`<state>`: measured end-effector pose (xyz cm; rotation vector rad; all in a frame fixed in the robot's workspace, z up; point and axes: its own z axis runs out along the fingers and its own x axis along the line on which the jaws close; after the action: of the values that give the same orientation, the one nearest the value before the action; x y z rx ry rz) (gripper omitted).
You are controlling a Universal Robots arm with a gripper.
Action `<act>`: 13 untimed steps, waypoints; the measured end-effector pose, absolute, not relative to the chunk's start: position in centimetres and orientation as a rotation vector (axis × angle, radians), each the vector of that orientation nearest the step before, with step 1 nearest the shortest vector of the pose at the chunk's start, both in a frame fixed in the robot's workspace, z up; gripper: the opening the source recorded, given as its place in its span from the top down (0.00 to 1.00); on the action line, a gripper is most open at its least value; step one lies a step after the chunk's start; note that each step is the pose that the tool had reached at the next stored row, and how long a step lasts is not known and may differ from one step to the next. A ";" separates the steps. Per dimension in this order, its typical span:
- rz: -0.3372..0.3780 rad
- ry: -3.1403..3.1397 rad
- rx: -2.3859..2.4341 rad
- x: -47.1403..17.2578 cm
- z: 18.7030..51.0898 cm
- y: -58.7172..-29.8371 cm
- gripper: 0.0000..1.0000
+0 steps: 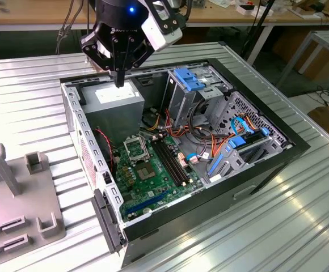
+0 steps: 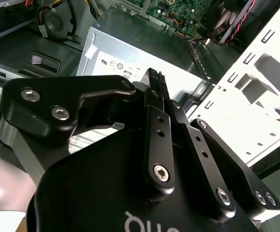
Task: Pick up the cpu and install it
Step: 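Reach for the cpu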
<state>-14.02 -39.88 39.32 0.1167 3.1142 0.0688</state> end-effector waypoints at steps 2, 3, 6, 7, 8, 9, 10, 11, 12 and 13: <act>0.069 3.114 0.117 -14.1 39.3 -39.9 0.89; 0.069 3.114 0.117 -14.2 39.3 -39.9 0.89; 0.069 3.114 0.117 -14.3 39.3 -39.9 0.89; 0.069 3.114 0.117 -14.4 39.3 -39.9 0.89; 0.069 3.114 0.117 -14.5 39.3 -39.9 0.89; 0.069 3.114 0.117 -14.5 39.3 -39.9 0.89; 0.069 3.114 0.117 -14.6 39.3 -39.9 0.89; 0.069 3.114 0.117 -14.7 39.3 -39.9 0.89; 0.069 3.114 0.117 -14.7 39.3 -39.9 0.89; 0.069 3.114 0.117 -14.8 39.3 -39.9 0.89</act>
<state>-14.80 -39.89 39.32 0.1166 3.1142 0.0688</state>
